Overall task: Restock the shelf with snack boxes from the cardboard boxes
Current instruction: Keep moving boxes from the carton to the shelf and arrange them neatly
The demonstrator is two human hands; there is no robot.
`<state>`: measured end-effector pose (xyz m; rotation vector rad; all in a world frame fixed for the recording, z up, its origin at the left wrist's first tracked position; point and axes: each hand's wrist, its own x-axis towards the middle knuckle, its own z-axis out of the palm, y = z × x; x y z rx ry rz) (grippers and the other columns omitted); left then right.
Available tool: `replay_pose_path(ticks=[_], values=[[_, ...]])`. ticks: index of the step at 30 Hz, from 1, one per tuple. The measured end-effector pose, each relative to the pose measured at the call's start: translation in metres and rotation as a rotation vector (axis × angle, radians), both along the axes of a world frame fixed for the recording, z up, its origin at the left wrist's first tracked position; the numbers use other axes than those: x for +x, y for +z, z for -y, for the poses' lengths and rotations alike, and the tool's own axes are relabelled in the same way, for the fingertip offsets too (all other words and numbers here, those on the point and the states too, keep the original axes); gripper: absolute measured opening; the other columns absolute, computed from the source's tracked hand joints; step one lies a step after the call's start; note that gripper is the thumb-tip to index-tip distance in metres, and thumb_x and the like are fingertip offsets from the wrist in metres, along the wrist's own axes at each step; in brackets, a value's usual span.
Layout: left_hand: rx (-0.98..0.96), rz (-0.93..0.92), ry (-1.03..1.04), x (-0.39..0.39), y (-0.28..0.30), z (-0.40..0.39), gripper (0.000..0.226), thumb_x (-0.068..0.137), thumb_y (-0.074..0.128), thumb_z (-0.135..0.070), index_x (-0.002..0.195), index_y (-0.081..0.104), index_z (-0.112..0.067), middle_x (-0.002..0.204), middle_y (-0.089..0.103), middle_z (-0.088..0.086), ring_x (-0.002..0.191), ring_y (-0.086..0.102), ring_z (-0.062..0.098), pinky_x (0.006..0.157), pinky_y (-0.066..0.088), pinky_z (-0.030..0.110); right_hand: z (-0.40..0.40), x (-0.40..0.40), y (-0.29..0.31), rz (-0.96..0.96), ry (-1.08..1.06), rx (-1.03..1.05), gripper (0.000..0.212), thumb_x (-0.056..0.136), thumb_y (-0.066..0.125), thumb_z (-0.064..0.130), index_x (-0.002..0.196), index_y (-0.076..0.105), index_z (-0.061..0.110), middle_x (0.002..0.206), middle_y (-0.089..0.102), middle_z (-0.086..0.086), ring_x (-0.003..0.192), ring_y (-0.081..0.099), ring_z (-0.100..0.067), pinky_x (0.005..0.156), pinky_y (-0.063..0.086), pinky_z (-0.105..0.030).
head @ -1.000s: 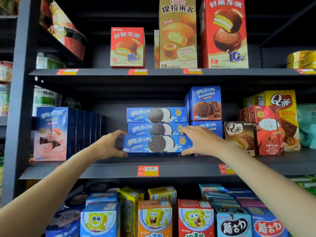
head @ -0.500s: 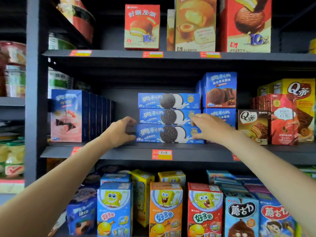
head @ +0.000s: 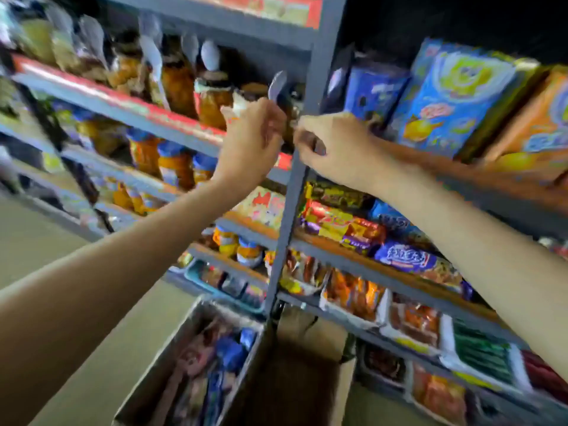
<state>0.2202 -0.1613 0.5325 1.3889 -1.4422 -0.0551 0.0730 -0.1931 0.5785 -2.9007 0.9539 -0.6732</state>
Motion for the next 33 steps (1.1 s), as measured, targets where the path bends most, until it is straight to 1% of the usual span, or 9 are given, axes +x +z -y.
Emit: replay_pose_path(ticks=[5,9,11,13,18,22,25,29,33], values=[[0.55,-0.114,0.274,0.087,-0.237,-0.089,0.03,0.084,0.043,-0.014,0.106,0.06,-0.004,0.097,0.065,0.017,0.086,0.061,0.033,0.071,0.045,0.033,-0.029,0.069,-0.246,-0.347,0.11,0.451,0.008,0.085,0.053,0.01,0.078,0.056,0.009,0.078,0.058,-0.012,0.081,0.058,-0.03,0.065,0.039,-0.037],[0.96,-0.193,0.36,0.116,-0.408,-0.157,0.03,0.08,0.043,-0.02,0.1,0.061,-0.005,0.098,0.064,0.013,0.092,0.06,0.034,0.079,0.047,0.038,-0.064,0.092,-0.462,-0.563,0.066,0.752,0.022,0.083,0.051,0.012,0.064,0.042,0.021,0.081,0.055,-0.01,0.088,0.059,-0.031,0.073,0.044,-0.039],[1.076,-0.175,0.381,0.125,-0.485,-0.179,0.024,0.085,0.046,-0.019,0.097,0.061,-0.005,0.1,0.063,0.012,0.095,0.059,0.031,0.076,0.043,0.032,-0.08,0.101,-0.553,-0.626,0.007,0.853,0.007,0.084,0.051,0.013,0.079,0.055,0.014,0.093,0.06,-0.012,0.095,0.058,-0.031,0.078,0.045,-0.037],[1.176,-0.159,0.38,0.129,-0.554,-0.196,0.018,0.086,0.049,-0.012,0.098,0.061,-0.005,0.1,0.064,0.011,0.097,0.059,0.03,0.075,0.042,0.03,-0.095,0.115,-0.634,-0.7,0.0,0.895,0.012,0.087,0.051,0.014,0.094,0.058,0.007,0.103,0.058,-0.013,0.1,0.056,-0.03,0.08,0.044,-0.036],[1.353,-0.103,0.253,0.138,-0.718,-0.213,0.039,0.087,0.044,-0.011,0.126,0.048,-0.012,0.1,0.056,0.007,0.101,0.057,0.03,0.071,0.038,0.027,-0.12,0.179,-0.8,-0.805,0.105,0.926,0.009,0.088,0.052,0.007,0.097,0.049,0.009,0.117,0.054,-0.019,0.11,0.054,-0.033,0.083,0.045,-0.038],[1.484,-0.274,0.205,0.146,-0.798,-0.225,0.034,0.084,0.054,-0.008,0.117,0.051,0.0,0.116,0.056,0.016,0.111,0.053,0.032,0.092,0.043,0.034,-0.125,0.225,-0.891,-0.864,0.042,0.877,0.031,0.093,0.049,0.011,0.119,0.052,-0.004,0.125,0.055,-0.022,0.118,0.053,-0.035,0.095,0.043,-0.037],[1.522,-0.334,0.252,0.155,-0.833,-0.237,0.035,0.084,0.057,-0.007,0.118,0.053,0.0,0.117,0.059,0.016,0.113,0.054,0.031,0.094,0.044,0.033,-0.136,0.241,-0.931,-0.922,0.021,0.942,0.037,0.097,0.047,0.019,0.128,0.048,-0.001,0.13,0.052,-0.018,0.12,0.051,-0.031,0.095,0.041,-0.033],[1.588,-0.413,0.307,0.157,-0.845,-0.245,0.036,0.085,0.055,-0.004,0.121,0.053,-0.002,0.118,0.06,0.016,0.113,0.054,0.031,0.097,0.044,0.037,-0.148,0.237,-0.938,-0.805,-0.087,1.033,0.056,0.089,0.063,0.026,0.133,0.038,0.003,0.128,0.05,-0.016,0.116,0.05,-0.033,0.09,0.044,-0.035],[1.59,-0.373,0.235,0.158,-0.829,-0.239,0.036,0.084,0.056,-0.005,0.12,0.051,-0.001,0.118,0.058,0.017,0.112,0.054,0.031,0.096,0.045,0.039,-0.147,0.238,-0.912,-0.717,-0.05,1.002,0.056,0.086,0.065,0.022,0.132,0.039,0.004,0.127,0.048,-0.019,0.114,0.051,-0.035,0.087,0.044,-0.035]])
